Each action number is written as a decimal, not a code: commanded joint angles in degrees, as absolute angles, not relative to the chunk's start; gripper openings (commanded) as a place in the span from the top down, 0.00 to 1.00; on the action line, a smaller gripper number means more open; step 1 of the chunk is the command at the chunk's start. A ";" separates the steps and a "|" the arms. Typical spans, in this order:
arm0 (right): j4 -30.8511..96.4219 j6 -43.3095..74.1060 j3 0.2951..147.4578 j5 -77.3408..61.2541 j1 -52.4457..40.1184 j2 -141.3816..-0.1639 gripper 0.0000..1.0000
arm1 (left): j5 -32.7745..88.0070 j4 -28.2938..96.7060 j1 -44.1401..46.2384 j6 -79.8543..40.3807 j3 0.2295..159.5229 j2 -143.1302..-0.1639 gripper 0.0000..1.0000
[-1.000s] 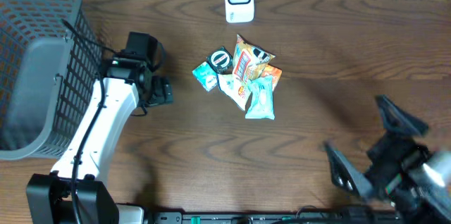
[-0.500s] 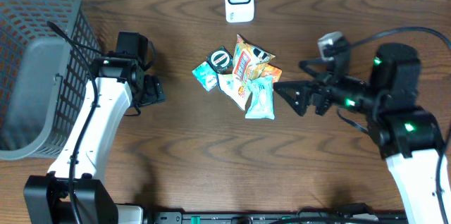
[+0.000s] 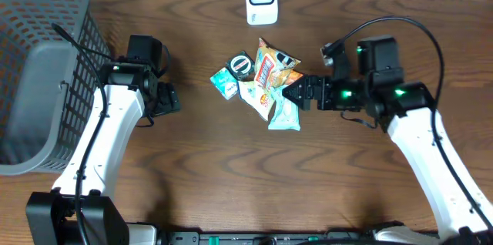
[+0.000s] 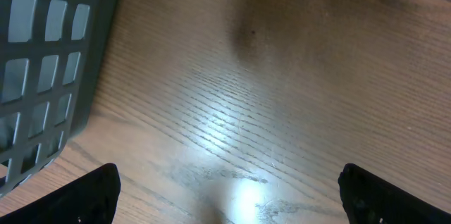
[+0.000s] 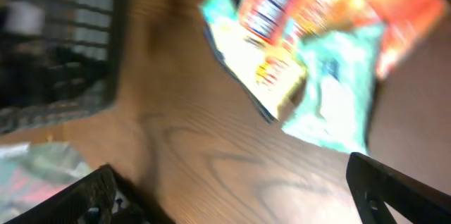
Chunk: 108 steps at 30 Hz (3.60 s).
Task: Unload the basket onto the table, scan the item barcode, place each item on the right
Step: 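Swing the right gripper in toward the mint-green packet in the pile, then grasp the mint-green packet with the right gripper and pull it right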
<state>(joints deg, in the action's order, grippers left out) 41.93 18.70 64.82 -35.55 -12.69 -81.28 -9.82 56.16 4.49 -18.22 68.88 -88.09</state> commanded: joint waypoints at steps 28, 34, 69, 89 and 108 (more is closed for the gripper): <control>49.52 22.92 70.87 -18.59 -18.44 -96.71 0.01 | -11.00 56.34 4.29 -18.98 68.55 -88.07 0.02; 45.95 25.21 70.87 -18.61 -18.41 -96.49 0.01 | -11.00 56.31 4.29 -18.98 68.55 -88.07 0.02; 43.94 14.11 74.41 -17.15 -13.58 -104.97 0.99 | -11.00 56.31 4.29 -18.98 68.55 -88.09 0.02; 51.79 29.78 69.54 52.45 -14.28 -108.86 0.93 | -11.00 56.34 4.29 -18.98 68.55 -88.09 0.02; 67.16 26.04 81.62 35.00 -23.99 -112.71 0.28 | -11.00 56.34 4.29 -19.00 68.55 -88.09 0.03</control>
